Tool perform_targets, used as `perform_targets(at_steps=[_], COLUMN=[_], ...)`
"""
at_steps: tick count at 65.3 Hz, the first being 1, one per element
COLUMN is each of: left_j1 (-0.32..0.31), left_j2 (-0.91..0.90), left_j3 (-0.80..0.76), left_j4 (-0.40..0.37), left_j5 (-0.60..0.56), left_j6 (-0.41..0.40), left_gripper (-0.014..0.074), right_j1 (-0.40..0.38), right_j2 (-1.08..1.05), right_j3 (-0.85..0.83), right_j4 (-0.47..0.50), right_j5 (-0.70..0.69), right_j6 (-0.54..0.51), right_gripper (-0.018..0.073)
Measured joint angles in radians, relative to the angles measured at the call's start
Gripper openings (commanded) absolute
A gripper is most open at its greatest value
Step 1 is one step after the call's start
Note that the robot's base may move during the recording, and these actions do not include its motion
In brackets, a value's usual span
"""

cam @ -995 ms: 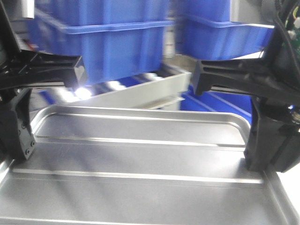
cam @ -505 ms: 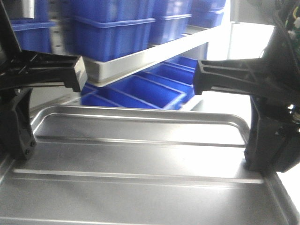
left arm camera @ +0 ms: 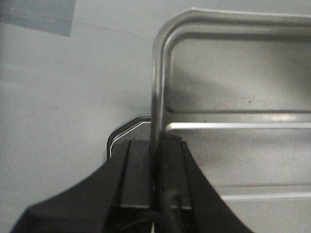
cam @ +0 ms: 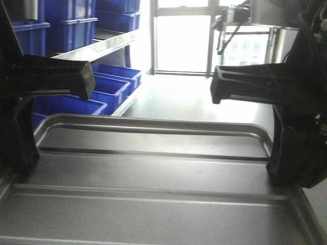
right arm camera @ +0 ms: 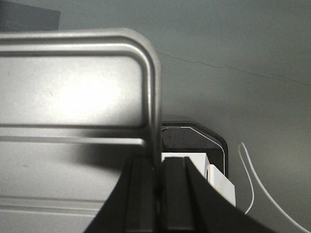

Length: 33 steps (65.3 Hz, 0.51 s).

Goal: Grab silver tray and stack on right shelf
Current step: 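Hold the tray level in both grippers while the base turns away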

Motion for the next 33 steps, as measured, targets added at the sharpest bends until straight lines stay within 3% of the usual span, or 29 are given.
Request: perform_targets(at_steps=[33], left_j1=[0.0], left_j2=[0.0], left_j3=[0.0], left_j4=[0.0], left_j5=[0.0], left_j6=[0.0], left_gripper=[-0.01], right_j1=[0.0], right_j2=[0.0], right_j3=[0.0], right_j4=[0.0], right_j5=[0.0], right_j6=[0.0], right_gripper=[0.006])
